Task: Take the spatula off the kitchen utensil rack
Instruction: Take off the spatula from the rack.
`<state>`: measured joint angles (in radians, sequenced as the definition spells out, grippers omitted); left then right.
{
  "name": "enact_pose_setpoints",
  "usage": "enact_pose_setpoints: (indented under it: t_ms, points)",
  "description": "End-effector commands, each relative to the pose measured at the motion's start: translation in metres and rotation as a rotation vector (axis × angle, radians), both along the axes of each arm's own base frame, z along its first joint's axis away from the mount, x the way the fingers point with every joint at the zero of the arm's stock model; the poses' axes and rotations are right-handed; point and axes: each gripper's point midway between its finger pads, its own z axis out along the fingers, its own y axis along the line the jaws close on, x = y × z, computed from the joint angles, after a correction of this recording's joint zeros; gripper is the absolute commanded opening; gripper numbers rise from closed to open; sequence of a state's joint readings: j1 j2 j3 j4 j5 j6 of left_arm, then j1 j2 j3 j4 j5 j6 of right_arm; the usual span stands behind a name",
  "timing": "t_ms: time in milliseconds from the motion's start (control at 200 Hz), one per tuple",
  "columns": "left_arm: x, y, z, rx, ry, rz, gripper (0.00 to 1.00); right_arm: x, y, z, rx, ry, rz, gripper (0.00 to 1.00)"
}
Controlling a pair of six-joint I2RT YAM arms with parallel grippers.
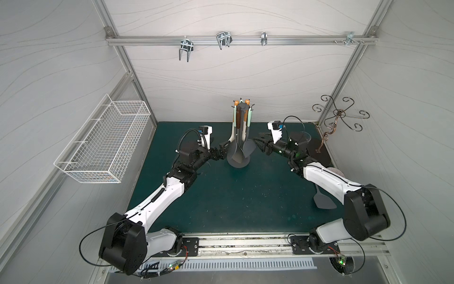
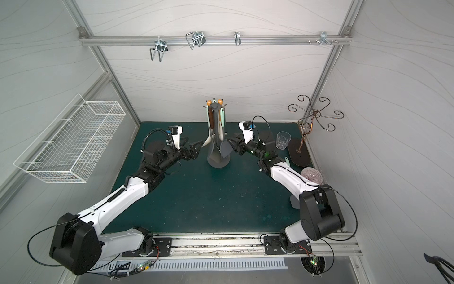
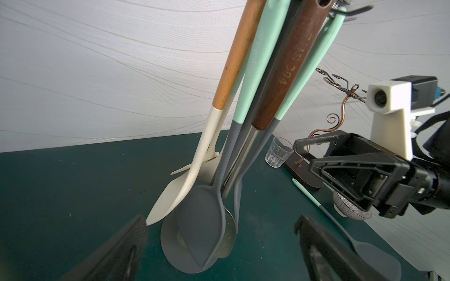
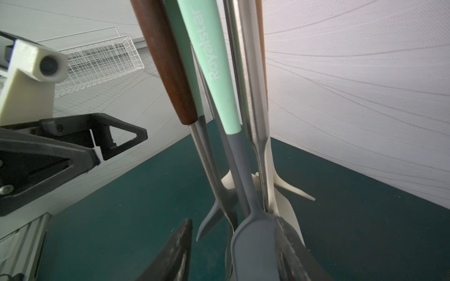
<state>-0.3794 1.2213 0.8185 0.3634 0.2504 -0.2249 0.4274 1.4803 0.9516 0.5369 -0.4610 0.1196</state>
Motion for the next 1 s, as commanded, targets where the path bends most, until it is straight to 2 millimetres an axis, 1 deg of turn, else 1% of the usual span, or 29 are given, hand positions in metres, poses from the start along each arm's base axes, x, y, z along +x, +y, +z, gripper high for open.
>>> enact_pose_setpoints:
  t_ms: [0,140,220,370,435,825,995]
  points:
    - [0.004,-0.007,0.039,-0.025,-0.146,-0.041,0.99,0.010,0.005,0.029,0.041,-0.129,-0.008,0.52]
    - [0.011,-0.015,0.030,-0.014,-0.130,-0.074,0.99,0.019,0.013,0.032,0.057,-0.140,0.011,0.48]
    - [0.012,-0.018,0.030,-0.019,-0.129,-0.085,0.99,0.023,0.018,0.031,0.061,-0.142,0.022,0.46]
    - [0.012,-0.019,0.030,-0.021,-0.129,-0.091,0.99,0.026,0.026,0.029,0.064,-0.138,0.046,0.45]
    - [0.013,-0.019,0.029,-0.020,-0.127,-0.090,0.99,0.028,0.030,0.028,0.065,-0.133,0.054,0.42]
    - [0.012,-0.018,0.027,-0.042,-0.115,-0.085,0.99,0.019,0.043,0.021,0.055,-0.132,0.080,0.37]
    - [0.011,-0.017,0.027,-0.048,-0.113,-0.081,0.99,0.021,0.047,0.018,0.053,-0.122,0.084,0.33]
